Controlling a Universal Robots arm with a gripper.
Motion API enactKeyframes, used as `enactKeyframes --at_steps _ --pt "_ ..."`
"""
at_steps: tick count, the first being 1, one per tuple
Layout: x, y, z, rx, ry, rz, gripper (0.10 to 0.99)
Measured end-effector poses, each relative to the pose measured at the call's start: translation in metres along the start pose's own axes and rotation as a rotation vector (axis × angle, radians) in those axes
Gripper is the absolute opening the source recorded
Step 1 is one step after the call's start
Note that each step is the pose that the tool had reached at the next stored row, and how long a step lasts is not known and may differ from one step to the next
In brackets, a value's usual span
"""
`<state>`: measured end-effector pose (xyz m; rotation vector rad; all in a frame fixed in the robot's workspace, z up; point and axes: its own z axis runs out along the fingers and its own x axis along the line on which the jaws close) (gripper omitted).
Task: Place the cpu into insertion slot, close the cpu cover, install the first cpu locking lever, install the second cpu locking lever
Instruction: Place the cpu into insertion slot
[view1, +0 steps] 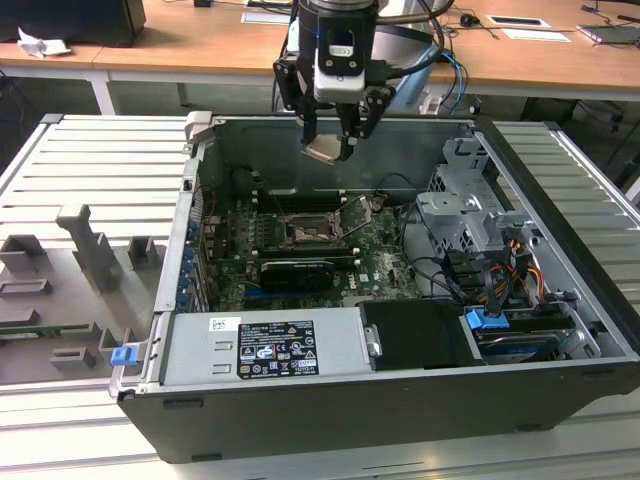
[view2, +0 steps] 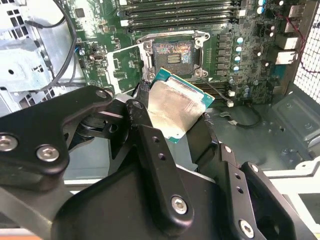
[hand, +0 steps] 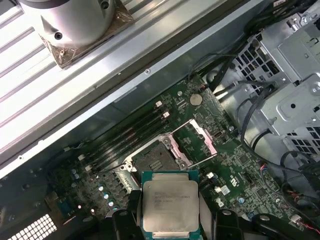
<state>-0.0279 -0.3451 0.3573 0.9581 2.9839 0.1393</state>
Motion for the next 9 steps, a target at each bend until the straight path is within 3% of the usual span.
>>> enactKeyframes --at_steps 9 --pt "-0.0002 -0.0006 0.0058 0.0 -0.0022 0.02 0.545"
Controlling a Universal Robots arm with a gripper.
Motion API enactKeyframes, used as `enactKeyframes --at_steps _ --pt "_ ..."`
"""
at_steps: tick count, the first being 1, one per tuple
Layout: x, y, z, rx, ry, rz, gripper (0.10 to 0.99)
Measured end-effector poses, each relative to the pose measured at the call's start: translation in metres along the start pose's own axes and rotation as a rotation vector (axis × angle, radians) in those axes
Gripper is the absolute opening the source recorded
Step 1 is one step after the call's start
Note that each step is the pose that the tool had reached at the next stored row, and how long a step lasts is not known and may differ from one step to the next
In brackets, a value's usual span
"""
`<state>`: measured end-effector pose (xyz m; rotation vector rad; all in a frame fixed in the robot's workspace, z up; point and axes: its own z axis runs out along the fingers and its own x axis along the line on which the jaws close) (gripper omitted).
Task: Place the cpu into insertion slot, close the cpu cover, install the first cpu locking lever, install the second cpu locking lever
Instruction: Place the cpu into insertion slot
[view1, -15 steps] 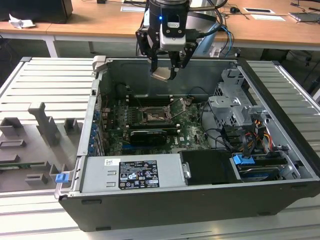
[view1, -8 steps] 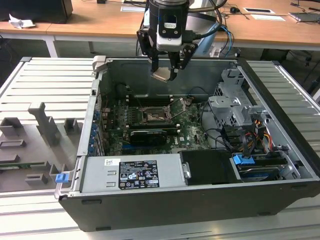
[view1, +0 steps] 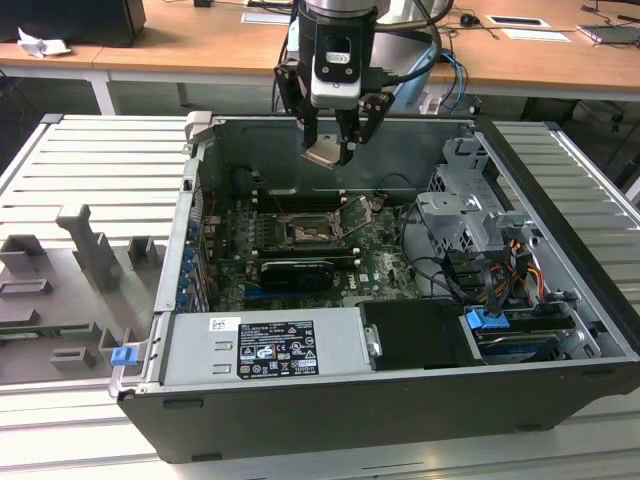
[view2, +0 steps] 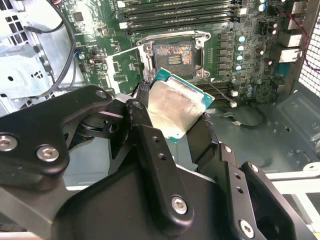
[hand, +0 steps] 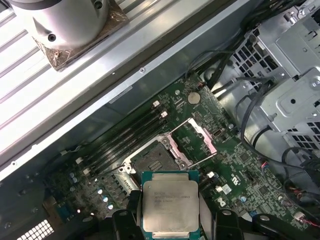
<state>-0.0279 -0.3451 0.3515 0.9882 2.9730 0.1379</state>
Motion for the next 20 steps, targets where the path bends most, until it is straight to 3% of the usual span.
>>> enactKeyframes --at_steps 20 --pt "-0.0001 -0.0005 0.0054 0.0 -0.0026 0.046 0.545"
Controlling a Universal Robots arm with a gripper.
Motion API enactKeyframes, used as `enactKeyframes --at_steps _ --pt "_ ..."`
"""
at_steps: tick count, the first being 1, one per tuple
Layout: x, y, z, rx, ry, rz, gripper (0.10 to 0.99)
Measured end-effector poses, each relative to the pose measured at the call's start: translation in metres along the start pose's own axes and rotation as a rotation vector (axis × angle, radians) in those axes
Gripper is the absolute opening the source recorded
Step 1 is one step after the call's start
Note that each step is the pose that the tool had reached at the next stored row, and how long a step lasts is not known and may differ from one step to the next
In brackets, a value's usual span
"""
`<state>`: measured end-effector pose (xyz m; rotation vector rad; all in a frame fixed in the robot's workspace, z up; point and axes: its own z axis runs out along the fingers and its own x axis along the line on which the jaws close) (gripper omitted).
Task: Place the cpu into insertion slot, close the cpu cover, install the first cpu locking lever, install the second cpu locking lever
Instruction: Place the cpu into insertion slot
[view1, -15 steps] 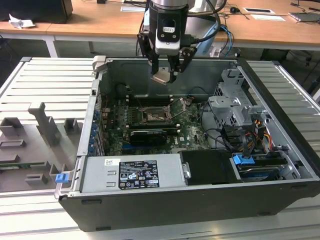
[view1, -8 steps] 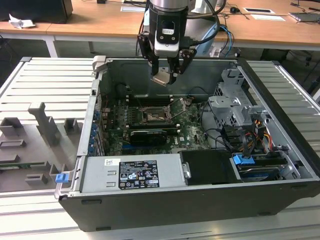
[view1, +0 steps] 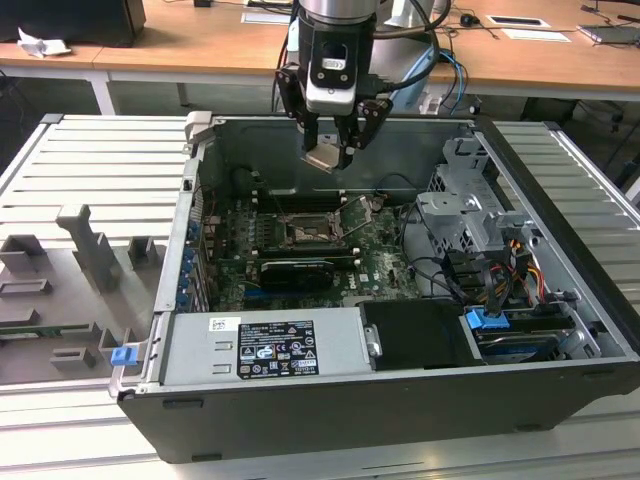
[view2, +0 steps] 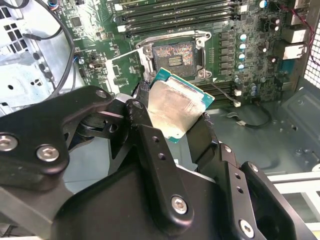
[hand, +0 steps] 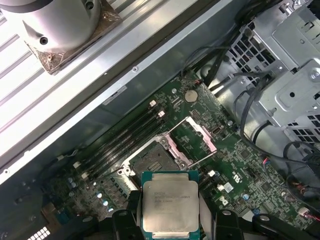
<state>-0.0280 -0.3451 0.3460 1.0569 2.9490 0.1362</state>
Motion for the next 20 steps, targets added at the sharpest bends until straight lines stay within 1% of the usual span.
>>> enactKeyframes --at_steps 20 --pt "0.0 -0.0001 0.0014 -0.001 -0.0043 0.051 0.545"
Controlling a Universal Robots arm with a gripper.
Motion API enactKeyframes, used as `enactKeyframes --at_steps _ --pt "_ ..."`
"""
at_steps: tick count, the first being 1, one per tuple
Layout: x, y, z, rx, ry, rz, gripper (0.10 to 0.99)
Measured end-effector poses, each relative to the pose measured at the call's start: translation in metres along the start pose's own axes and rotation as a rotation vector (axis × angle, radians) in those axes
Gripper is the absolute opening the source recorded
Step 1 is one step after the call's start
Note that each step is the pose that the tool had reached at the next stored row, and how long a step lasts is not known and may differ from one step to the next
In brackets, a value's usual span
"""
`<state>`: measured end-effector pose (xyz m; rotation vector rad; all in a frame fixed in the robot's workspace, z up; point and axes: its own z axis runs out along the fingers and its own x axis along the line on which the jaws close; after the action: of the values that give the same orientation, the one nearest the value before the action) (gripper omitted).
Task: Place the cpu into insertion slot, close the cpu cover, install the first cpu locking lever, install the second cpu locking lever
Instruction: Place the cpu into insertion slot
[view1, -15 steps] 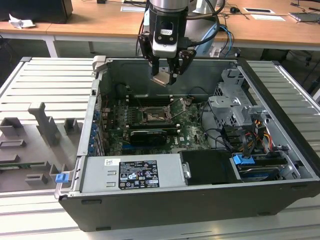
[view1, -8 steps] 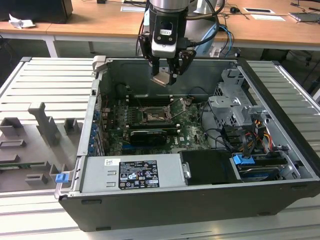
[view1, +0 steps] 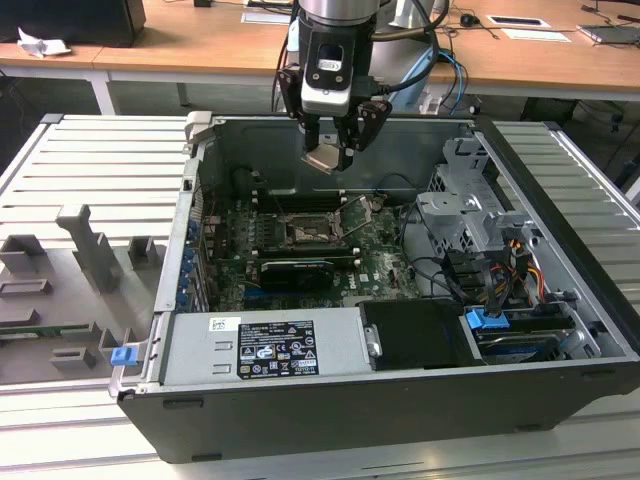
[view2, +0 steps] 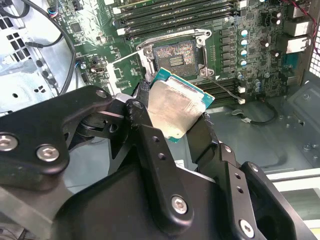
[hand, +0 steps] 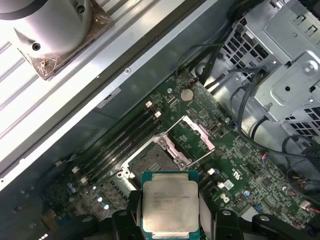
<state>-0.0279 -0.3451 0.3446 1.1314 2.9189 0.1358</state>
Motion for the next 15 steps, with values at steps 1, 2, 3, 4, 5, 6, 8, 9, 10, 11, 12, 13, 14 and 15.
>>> enactKeyframes --at_steps 1,2,3,4,5,6,8,9,10,11,12,13,14,15 --pt "0.0 0.0 0.0001 0.0 -0.0002 0.003 0.545" --pt "0.0 0.0 0.0002 0.0 -0.0004 0.005 0.545" --pt "0.0 0.0 0.0002 0.0 -0.0006 0.008 0.545" --pt "0.0 0.0 0.0003 0.0 -0.0009 0.01 0.545" --pt "0.0 -0.0001 0.0004 0.0 -0.001 0.013 0.545" --pt "0.0 0.0 0.0005 0.0 -0.0013 0.015 0.545" --pt "0.0 -0.0001 0.0007 -0.001 -0.0017 0.021 0.545" --pt "0.0 -0.0001 0.0008 -0.001 -0.002 0.024 0.545" --pt "0.0 -0.0001 0.0009 -0.001 -0.0024 0.028 0.545" --pt "0.0 -0.0001 0.0011 -0.001 -0.0028 0.033 0.545" --pt "0.0 -0.0001 0.0013 -0.001 -0.0031 0.037 0.545" --pt "0.0 -0.0001 0.0014 -0.001 -0.0035 0.041 0.545" --pt "0.0 -0.0001 0.0015 -0.001 -0.0039 0.047 0.545" --pt "0.0 -0.0002 0.0016 -0.001 -0.0042 0.049 0.545"
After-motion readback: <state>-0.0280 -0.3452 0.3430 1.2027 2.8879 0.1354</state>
